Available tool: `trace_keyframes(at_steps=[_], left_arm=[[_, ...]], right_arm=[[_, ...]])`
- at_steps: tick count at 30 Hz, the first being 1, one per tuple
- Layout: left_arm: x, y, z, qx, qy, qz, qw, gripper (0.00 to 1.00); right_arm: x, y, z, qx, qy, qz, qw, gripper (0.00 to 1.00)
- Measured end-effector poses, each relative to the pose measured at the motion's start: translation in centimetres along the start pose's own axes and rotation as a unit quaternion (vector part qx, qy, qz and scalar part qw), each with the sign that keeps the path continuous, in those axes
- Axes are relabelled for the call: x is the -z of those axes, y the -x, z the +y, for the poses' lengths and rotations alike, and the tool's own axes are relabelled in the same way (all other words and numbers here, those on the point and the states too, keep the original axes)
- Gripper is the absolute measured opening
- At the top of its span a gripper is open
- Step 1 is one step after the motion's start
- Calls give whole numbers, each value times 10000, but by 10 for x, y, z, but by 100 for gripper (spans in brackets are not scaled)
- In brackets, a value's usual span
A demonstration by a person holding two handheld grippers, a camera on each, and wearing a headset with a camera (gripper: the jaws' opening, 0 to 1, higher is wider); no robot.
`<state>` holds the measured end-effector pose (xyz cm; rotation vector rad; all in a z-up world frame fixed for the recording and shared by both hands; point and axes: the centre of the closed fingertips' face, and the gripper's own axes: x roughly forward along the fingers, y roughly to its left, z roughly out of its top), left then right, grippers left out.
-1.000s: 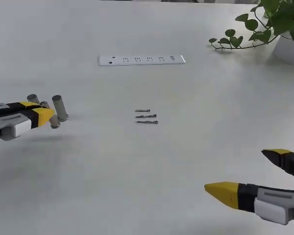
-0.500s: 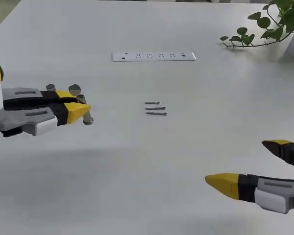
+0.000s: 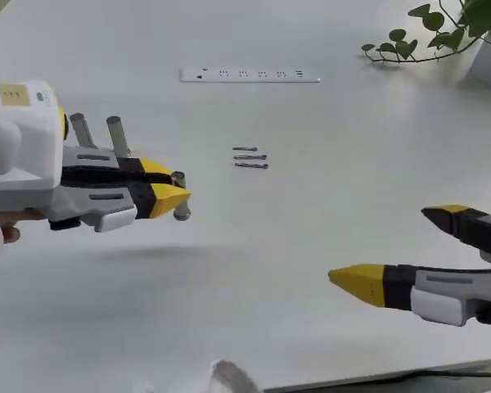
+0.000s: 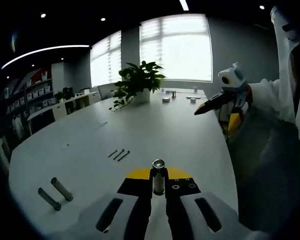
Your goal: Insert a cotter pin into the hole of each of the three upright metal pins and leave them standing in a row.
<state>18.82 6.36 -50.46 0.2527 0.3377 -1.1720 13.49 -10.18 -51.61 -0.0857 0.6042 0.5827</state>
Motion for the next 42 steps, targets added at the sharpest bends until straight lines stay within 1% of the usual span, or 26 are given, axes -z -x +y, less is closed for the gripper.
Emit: trace_keyframes(at_steps=[3,5,7,10,15,18,19,22,24,28,29,31,34,38,40,42], left_arm=[[2,-6,-5,33,-21,-19,10000,5],[5,-11,-7,68,6,-3,10000,5],[10,-15,-7,81,-30,65,9999,5],[16,-22,-6,101,5,134,9999,5],[25,-31,-7,193,-62,278,9994,5],[28,-35,-7,188,20,291,9994,5],[29,-36,-8,197,123,321,9992,5],[32,-40,-10,257,115,366,9989,5],[33,-41,-11,296,75,398,9987,5],[36,-43,-11,318,9,464,9984,5],[38,-44,-10,320,-24,512,9982,5],[41,-45,-10,304,-85,544,9980,5],[42,-45,-9,273,-89,538,9981,5],[44,-45,-10,298,-89,550,9980,5],[46,-46,-9,273,-132,591,9978,5],[45,-46,-8,259,-86,551,9981,5]], right_arm=[[2,1,1,-20,33,34,10000,97],[4,2,1,-50,67,66,9999,97],[5,3,2,-76,98,91,9999,97],[8,3,1,-127,139,170,9997,97],[12,1,0,-167,213,253,9993,96],[11,0,0,-152,181,215,9995,96],[10,0,-1,-126,139,185,9997,96],[10,-2,0,-102,67,118,9999,96],[12,-2,1,-93,48,132,9999,96],[15,-2,1,-92,10,174,9998,96],[15,-1,1,-75,9,169,9998,96],[14,0,1,-68,-16,130,9999,96],[14,1,-2,-29,-66,109,9999,96],[15,1,-2,-13,-72,135,9999,96],[15,0,-3,10,-77,153,9999,97],[15,-1,-2,-11,-83,149,9999,96]])
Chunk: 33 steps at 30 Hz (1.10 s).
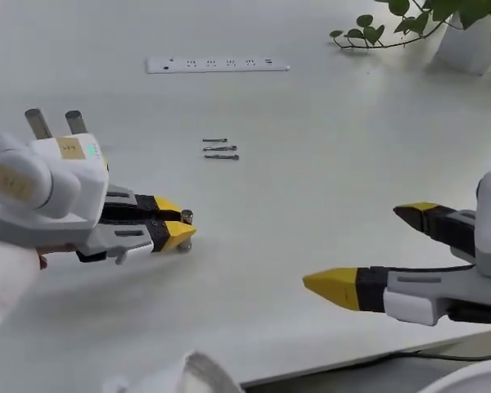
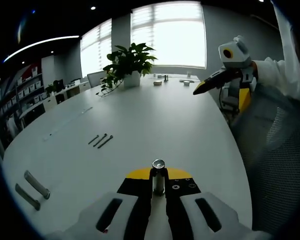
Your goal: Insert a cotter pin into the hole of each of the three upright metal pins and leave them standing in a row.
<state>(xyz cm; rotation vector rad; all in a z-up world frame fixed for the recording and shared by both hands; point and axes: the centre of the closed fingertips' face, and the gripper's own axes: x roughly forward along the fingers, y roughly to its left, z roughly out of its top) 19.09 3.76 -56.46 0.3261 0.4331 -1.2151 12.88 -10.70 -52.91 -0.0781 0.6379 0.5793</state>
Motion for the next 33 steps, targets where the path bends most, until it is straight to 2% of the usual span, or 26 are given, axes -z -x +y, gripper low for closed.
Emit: trace_keyframes(at_steps=[3,13,18,20,22,24,26,28,30,31,33], left_arm=[[1,0,1,-6,74,-29,10000,6],[4,6,1,-54,-36,-40,10000,6],[5,6,1,-72,47,-16,10000,6],[7,7,1,-78,54,20,10000,12],[8,10,0,-74,107,45,9999,23],[9,15,-3,-29,197,46,9998,29],[5,21,-10,95,332,-52,9994,33],[3,30,-16,118,357,-107,9992,43],[4,39,-22,163,497,-125,9986,55],[4,41,-23,163,515,-132,9984,59],[6,49,-26,105,760,-144,9970,64]], right_arm=[[0,0,1,-15,28,12,10000,96],[3,-1,4,-65,47,97,9999,96],[3,-1,4,-63,41,95,9999,96],[2,-1,4,-56,44,86,9999,96],[1,-1,5,-64,45,80,9999,96],[2,-1,5,-74,59,93,9999,95],[2,-1,6,-87,64,100,9999,96],[1,0,5,-88,59,91,9999,96],[1,1,5,-86,69,87,9999,96],[1,2,4,-82,73,90,9999,96],[1,3,3,-75,83,98,9999,96]])
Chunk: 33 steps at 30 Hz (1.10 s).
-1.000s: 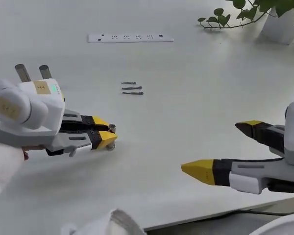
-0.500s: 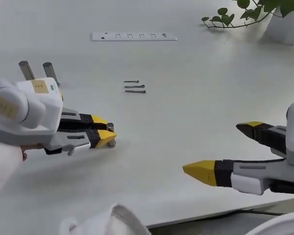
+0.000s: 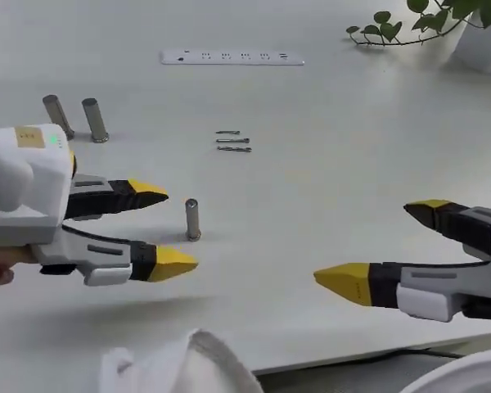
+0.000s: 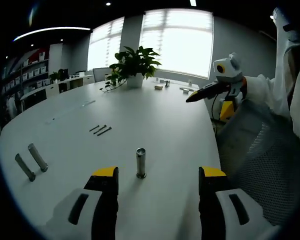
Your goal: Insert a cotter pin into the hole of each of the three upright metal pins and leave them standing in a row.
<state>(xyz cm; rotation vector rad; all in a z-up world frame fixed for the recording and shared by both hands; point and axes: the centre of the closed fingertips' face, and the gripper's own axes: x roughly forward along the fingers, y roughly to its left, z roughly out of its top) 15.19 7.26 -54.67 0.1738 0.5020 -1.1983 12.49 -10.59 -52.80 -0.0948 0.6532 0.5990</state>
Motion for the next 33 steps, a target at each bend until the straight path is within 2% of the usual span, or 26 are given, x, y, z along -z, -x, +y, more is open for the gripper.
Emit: trace_keyframes(at_steps=[4,5,7,10,17,23,27,33], left_arm=[[1,13,1,-309,176,-101,9993,70],[1,16,0,-381,280,-150,9988,74],[0,20,-1,-457,342,-220,9981,86],[-2,26,-5,-577,436,-254,9971,98],[-9,38,-8,-825,535,-455,9941,99],[-8,47,0,-1177,624,-455,9900,99],[-12,55,2,-1341,690,-555,9870,99],[-9,59,1,-1439,786,-547,9849,99]], right_arm=[[1,1,-2,3,0,26,10000,96],[1,1,-2,8,5,29,10000,96],[1,1,-3,4,2,28,10000,96],[0,1,-4,3,12,28,10000,96],[-2,0,-5,-14,51,45,10000,95],[-7,-1,-7,-26,137,61,9999,95],[-16,-3,-14,-51,303,83,9995,95],[-37,-10,-31,-127,837,254,9961,94]])
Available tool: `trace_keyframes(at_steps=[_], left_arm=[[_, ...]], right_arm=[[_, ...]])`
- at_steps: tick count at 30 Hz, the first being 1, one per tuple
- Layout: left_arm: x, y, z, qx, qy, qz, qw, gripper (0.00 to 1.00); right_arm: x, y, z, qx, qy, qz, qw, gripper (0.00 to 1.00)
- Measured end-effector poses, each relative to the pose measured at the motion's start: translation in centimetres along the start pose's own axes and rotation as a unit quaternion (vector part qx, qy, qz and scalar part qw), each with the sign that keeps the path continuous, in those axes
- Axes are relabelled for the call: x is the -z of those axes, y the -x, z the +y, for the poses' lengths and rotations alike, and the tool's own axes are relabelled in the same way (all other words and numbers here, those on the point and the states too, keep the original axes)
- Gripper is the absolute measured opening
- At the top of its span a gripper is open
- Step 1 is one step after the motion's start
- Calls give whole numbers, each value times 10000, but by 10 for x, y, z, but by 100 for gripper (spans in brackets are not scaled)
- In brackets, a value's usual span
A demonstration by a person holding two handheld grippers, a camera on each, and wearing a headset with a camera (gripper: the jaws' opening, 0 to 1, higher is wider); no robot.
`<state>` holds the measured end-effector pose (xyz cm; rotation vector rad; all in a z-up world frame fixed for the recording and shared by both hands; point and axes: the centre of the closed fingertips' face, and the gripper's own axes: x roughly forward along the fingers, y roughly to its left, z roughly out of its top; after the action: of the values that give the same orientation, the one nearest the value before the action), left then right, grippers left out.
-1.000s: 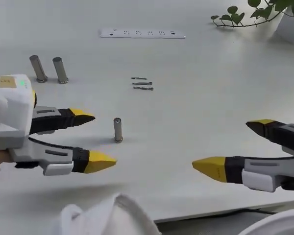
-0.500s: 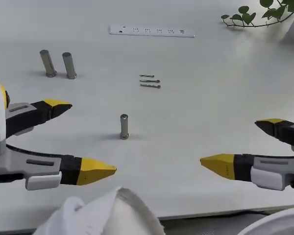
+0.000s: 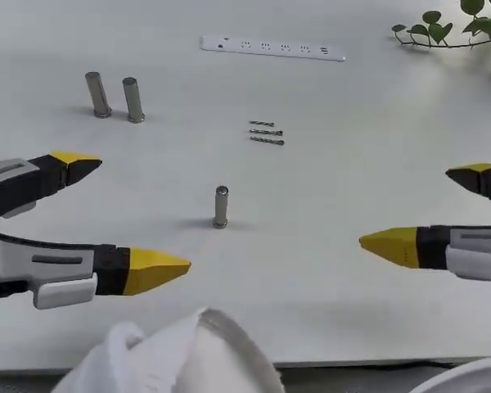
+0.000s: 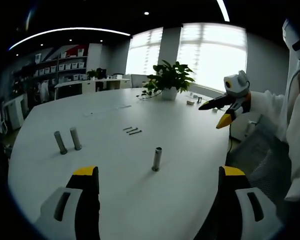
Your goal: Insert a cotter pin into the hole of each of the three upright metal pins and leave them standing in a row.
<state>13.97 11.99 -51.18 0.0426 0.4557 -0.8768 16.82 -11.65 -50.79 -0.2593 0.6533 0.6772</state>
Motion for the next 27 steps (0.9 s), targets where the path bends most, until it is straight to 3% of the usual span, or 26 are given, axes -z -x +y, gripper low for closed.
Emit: trace_keyframes(at_steps=[3,8,13,17,20,25,27], left_arm=[[3,2,0,-53,86,51,9999,99],[3,5,0,-106,144,51,9998,99],[1,9,4,-217,263,-47,9994,99],[4,10,7,-290,313,-25,9991,99],[7,10,8,-313,382,-15,9988,99],[8,8,10,-328,433,3,9985,99],[7,8,10,-320,444,-11,9985,99]], right_arm=[[-11,-8,-13,-71,243,122,9996,92],[-38,-22,-27,-164,542,35,9984,90],[-59,-39,-41,-302,934,112,9951,86],[-71,-57,-47,-528,1276,281,9900,82],[-76,-70,-42,-649,1516,442,9853,81],[-92,-88,-43,-725,1799,573,9793,78],[-99,-97,-45,-800,1972,647,9749,77]])
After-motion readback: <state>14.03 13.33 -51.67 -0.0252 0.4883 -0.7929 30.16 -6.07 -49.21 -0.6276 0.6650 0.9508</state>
